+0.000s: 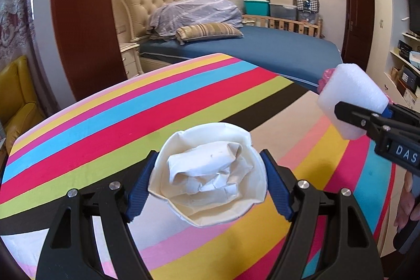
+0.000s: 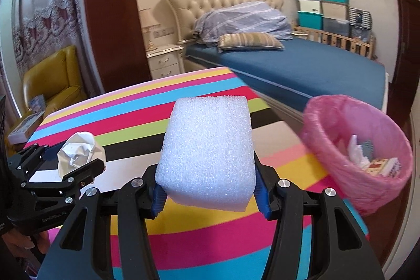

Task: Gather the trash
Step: 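Carry the cup and foam block with both tools over the bin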

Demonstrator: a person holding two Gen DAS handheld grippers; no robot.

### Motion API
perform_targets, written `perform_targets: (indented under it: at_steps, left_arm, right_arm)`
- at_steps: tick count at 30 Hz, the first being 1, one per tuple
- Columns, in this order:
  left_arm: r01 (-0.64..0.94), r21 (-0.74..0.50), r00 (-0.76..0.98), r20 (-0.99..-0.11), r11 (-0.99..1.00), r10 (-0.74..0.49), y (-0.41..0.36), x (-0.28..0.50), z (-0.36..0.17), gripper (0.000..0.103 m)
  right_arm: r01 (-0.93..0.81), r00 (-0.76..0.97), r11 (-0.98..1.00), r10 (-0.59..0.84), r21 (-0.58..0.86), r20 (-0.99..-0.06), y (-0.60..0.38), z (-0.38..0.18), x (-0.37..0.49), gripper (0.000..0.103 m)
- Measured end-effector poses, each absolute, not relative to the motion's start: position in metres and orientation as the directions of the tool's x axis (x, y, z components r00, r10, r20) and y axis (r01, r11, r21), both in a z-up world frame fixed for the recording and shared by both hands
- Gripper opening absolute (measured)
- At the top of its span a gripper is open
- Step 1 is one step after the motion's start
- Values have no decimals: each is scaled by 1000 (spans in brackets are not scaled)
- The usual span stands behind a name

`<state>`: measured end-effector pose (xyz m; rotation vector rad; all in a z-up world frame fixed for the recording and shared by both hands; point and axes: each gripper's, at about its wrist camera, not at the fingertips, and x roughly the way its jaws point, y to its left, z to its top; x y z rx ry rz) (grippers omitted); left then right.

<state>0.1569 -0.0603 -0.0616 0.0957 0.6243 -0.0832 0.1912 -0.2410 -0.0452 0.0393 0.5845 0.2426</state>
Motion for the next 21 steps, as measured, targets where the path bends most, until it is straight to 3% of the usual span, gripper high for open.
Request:
perform_targets:
  at_steps: [8, 21]
  left_arm:
    - [189, 77, 810, -577, 979, -111, -97, 165, -56, 75]
    - [400, 38, 765, -565, 916, -310, -186, 201, -41, 75]
  right_arm:
    - [-127, 840, 986, 163, 104, -518, -298, -41, 191, 51]
    - [42, 868, 994, 11, 96, -496, -396, -35, 188, 52]
